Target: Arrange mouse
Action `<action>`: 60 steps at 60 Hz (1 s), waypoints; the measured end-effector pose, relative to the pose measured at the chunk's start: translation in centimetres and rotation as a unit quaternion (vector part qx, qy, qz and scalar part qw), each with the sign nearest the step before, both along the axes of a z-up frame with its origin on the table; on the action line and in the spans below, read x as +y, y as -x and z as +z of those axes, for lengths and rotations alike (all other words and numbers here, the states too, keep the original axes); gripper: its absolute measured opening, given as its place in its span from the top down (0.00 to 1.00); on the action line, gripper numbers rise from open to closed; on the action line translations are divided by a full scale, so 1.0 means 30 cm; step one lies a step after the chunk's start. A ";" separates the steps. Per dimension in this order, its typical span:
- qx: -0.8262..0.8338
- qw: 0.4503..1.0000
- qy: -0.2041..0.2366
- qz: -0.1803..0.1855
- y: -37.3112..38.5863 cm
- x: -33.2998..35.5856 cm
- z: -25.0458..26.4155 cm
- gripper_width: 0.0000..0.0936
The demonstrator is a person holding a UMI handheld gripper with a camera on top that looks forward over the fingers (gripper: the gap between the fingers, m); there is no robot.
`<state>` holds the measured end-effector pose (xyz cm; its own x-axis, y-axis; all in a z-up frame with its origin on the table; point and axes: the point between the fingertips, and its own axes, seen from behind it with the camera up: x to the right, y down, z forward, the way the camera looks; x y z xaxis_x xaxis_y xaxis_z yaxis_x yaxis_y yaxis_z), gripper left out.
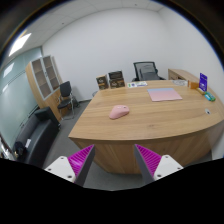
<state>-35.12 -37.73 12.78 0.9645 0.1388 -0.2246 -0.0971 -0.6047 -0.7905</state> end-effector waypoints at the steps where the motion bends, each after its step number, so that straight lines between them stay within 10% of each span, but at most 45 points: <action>1: 0.003 1.000 -0.001 -0.005 -0.002 0.002 0.004 0.11; 24: -0.008 0.997 -0.034 -0.068 0.244 0.351 -0.075 0.11; 60: -0.005 0.998 0.011 -0.057 0.199 1.038 -0.369 0.11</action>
